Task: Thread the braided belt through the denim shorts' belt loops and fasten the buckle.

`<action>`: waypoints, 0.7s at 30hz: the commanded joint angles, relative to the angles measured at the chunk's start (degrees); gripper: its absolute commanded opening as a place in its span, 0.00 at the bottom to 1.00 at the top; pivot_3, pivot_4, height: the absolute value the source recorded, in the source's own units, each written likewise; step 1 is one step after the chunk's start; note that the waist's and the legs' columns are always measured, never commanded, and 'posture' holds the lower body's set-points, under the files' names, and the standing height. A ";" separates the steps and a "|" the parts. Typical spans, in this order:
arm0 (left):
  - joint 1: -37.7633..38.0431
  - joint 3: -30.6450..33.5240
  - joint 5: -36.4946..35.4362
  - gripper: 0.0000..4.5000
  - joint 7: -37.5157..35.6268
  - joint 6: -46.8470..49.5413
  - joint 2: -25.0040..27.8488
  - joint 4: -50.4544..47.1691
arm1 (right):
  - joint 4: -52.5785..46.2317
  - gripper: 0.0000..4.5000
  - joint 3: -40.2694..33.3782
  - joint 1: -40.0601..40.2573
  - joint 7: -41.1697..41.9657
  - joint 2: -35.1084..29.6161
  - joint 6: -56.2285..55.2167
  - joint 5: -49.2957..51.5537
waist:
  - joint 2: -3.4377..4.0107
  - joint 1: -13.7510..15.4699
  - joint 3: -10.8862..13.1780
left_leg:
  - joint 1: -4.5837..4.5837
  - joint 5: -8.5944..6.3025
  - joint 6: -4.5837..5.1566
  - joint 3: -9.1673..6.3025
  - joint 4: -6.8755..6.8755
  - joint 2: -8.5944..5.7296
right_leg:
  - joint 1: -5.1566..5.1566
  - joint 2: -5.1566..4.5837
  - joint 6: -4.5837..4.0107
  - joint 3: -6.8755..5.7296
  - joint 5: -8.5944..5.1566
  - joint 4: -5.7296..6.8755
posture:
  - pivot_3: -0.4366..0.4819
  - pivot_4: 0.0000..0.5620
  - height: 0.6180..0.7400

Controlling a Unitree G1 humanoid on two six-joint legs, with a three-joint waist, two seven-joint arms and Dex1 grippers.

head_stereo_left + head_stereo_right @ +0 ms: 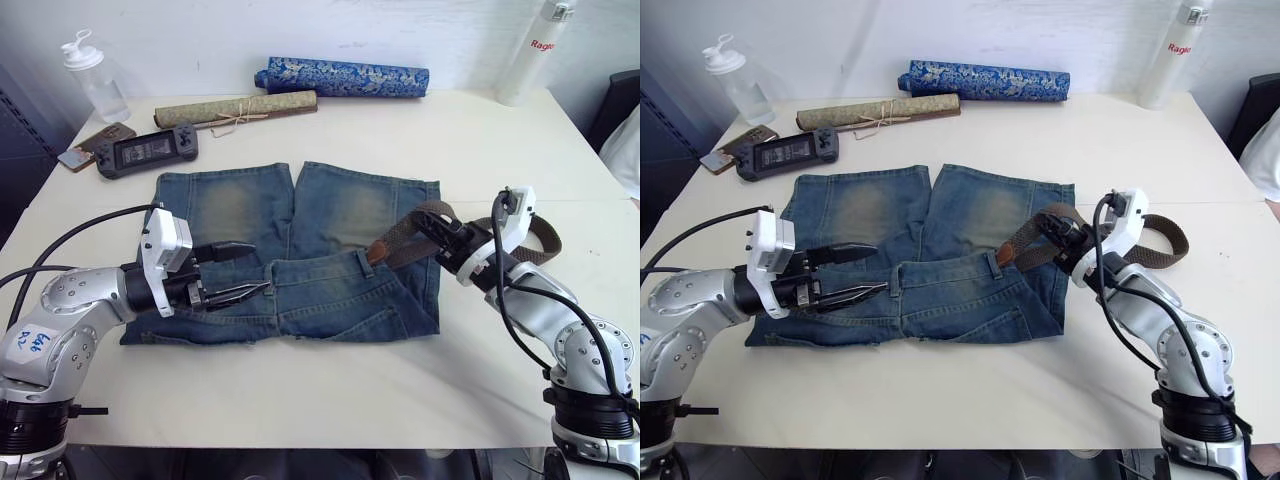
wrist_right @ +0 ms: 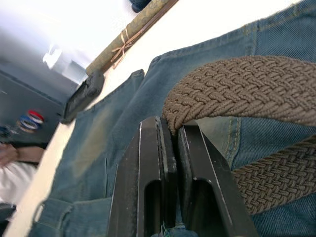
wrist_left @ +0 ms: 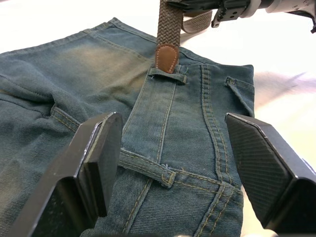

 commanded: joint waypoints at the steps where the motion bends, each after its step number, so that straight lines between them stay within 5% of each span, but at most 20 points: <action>1: -0.88 0.57 0.06 0.81 -0.16 0.13 -0.08 -1.61 | -2.95 0.00 -0.83 -0.14 1.84 -0.68 0.19 -2.17 | 0.00 -0.02 0.00 | 0.00 0.00 0.00 0.00 0.00 0.00 | 0.00 0.00 0.00 0.00 0.00 0.00 | 0.48 0.27 0.16; 21: -2.10 0.30 0.76 0.81 -0.32 0.43 -0.60 -0.94 | -4.72 0.00 1.15 0.61 4.88 0.68 2.43 -10.32 | 0.00 -0.01 0.00 | 0.00 0.00 0.00 0.00 0.00 0.00 | 0.00 0.00 0.00 0.00 0.00 -0.01 | 0.48 0.27 0.16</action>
